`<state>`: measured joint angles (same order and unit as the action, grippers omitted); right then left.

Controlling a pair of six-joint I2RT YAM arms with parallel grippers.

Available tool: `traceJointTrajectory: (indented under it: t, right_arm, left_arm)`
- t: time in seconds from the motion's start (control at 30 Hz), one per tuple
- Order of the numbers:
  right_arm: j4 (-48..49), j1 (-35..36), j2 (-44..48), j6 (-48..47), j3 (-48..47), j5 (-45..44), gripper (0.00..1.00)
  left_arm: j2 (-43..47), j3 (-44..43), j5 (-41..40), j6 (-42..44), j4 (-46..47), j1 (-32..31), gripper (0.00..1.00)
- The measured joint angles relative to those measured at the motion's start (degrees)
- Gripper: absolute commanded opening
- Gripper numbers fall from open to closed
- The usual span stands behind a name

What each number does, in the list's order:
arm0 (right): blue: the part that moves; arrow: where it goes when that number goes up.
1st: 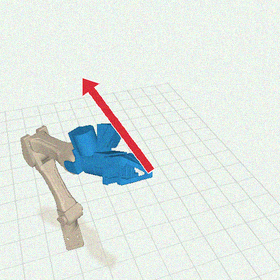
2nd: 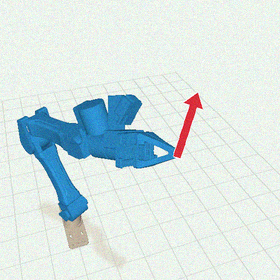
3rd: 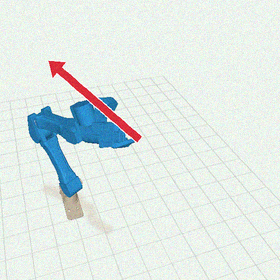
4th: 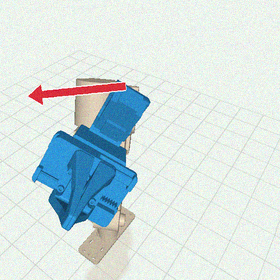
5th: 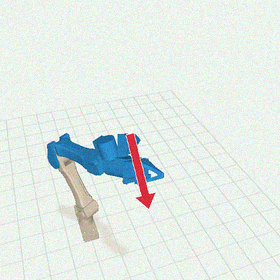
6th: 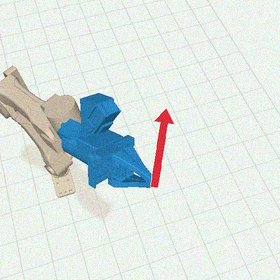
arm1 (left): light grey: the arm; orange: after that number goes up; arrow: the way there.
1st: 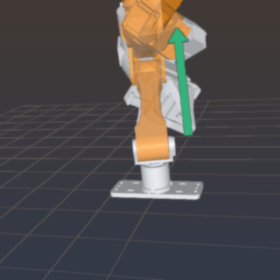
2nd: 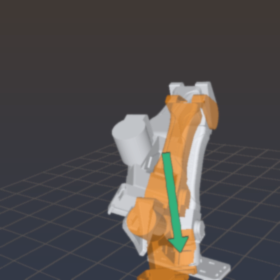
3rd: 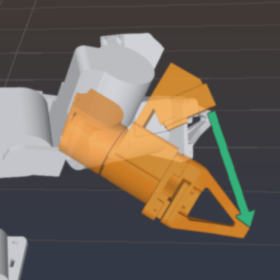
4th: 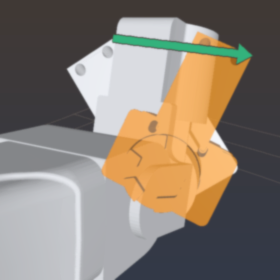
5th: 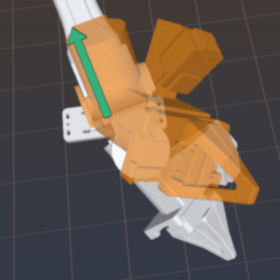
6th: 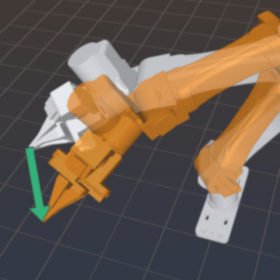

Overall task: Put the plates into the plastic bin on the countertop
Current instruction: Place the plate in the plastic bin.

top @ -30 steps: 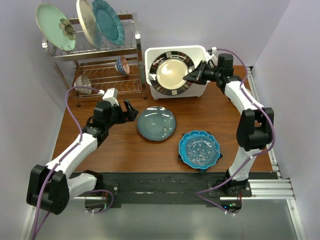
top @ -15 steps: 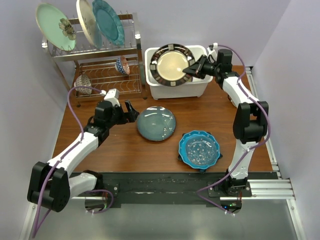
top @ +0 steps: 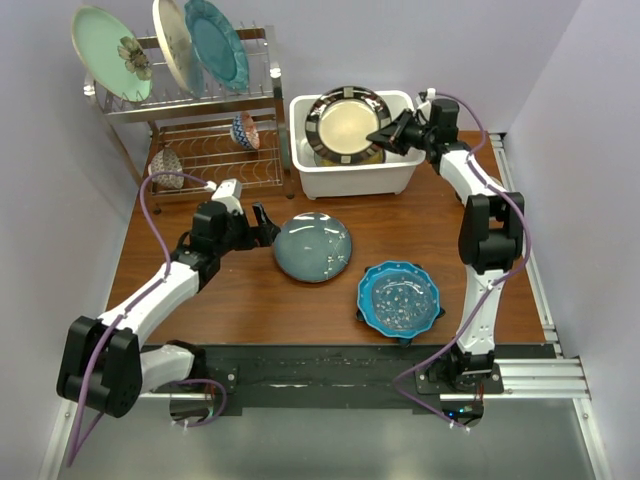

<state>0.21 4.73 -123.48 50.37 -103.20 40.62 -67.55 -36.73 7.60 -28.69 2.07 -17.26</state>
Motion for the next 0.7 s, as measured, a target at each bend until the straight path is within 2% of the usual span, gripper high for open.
traceJointTrajectory:
  t: [0.7]
  right_arm:
    - [-2.5, 0.0, -5.6, -2.3, -1.0, -3.5, 0.0]
  left_arm:
    - [-0.2, 0.0, 0.3, 0.8, 0.0, 0.0, 1.0]
